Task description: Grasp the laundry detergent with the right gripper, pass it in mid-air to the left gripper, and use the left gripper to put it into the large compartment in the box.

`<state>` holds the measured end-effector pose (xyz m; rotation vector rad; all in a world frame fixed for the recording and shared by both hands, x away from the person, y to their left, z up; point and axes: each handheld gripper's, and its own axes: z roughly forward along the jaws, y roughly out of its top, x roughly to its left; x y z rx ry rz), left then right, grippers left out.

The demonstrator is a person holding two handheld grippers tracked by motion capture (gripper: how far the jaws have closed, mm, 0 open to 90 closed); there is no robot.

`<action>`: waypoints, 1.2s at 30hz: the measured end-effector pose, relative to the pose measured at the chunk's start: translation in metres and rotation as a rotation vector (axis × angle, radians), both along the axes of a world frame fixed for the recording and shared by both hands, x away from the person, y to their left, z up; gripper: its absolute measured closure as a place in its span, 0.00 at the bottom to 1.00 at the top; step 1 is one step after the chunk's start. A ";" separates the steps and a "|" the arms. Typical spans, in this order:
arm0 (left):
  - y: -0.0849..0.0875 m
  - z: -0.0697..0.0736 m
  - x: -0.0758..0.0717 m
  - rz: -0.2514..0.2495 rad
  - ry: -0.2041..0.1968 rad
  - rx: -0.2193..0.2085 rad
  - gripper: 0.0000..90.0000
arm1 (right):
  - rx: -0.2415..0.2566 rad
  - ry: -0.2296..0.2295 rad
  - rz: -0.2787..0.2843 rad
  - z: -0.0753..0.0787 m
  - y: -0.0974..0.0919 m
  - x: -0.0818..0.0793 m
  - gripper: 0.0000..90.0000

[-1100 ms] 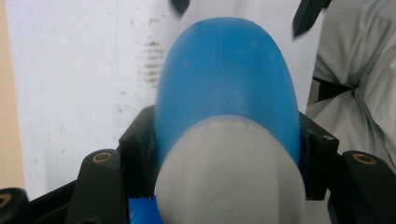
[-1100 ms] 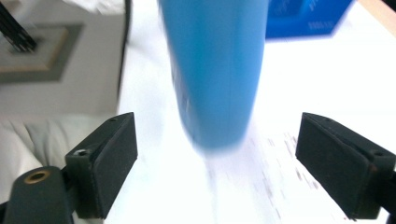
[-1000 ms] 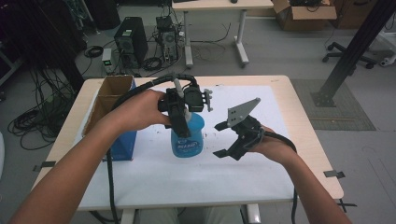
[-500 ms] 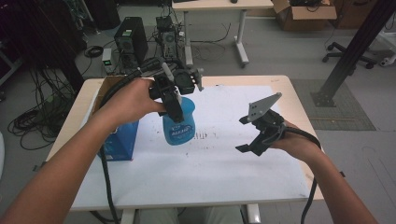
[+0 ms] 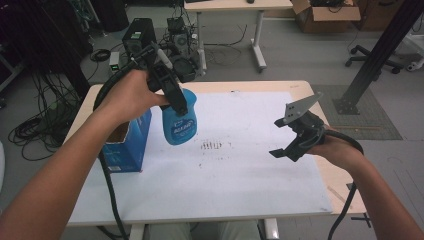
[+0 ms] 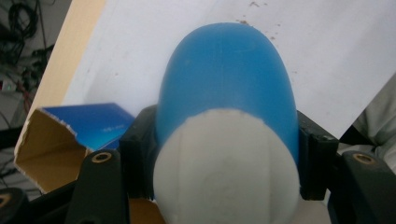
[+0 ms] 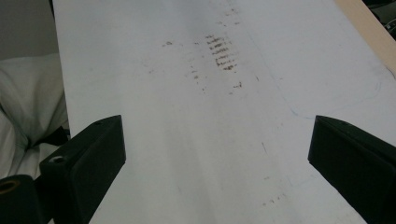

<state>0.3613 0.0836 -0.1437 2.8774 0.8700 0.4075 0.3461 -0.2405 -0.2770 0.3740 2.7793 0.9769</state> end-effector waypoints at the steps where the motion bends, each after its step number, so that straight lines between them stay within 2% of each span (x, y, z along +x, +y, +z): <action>1: 0.001 0.002 0.001 0.014 -0.003 0.000 0.42 | -0.006 -0.002 -0.002 0.001 -0.002 0.000 0.04; 8: 0.015 0.019 0.007 0.134 -0.020 -0.015 0.42 | -0.038 -0.008 -0.012 0.007 -0.012 0.005 0.04; 16: 0.035 0.037 0.014 0.284 -0.045 -0.041 0.42 | -0.099 -0.010 -0.014 0.011 -0.016 0.012 0.04; 21: 0.048 0.045 0.018 0.381 -0.056 -0.053 0.42 | -0.112 -0.009 -0.020 0.010 -0.020 0.016 0.04; 29: 0.068 0.060 0.023 0.505 -0.083 -0.057 0.42 | -0.121 -0.007 -0.022 0.014 -0.023 0.019 0.05; 36: 0.090 0.065 0.026 0.608 -0.092 -0.073 0.42 | -0.140 -0.001 -0.006 0.016 -0.021 0.023 0.05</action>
